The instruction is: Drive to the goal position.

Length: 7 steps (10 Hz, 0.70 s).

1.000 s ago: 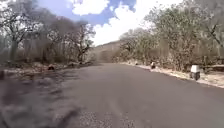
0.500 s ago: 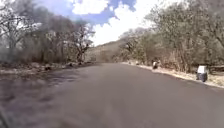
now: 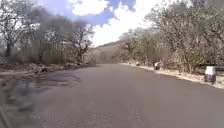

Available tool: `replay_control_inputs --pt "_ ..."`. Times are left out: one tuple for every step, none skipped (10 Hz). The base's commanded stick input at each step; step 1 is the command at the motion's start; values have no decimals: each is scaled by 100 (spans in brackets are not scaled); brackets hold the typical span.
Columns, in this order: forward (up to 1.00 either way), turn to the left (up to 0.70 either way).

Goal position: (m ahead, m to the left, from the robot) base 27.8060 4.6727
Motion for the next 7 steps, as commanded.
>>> replay_control_inputs --pt "70 0" --pt "70 0" --pt "70 0" --pt "70 0" --pt "70 0" --pt "70 0" --pt "70 0"
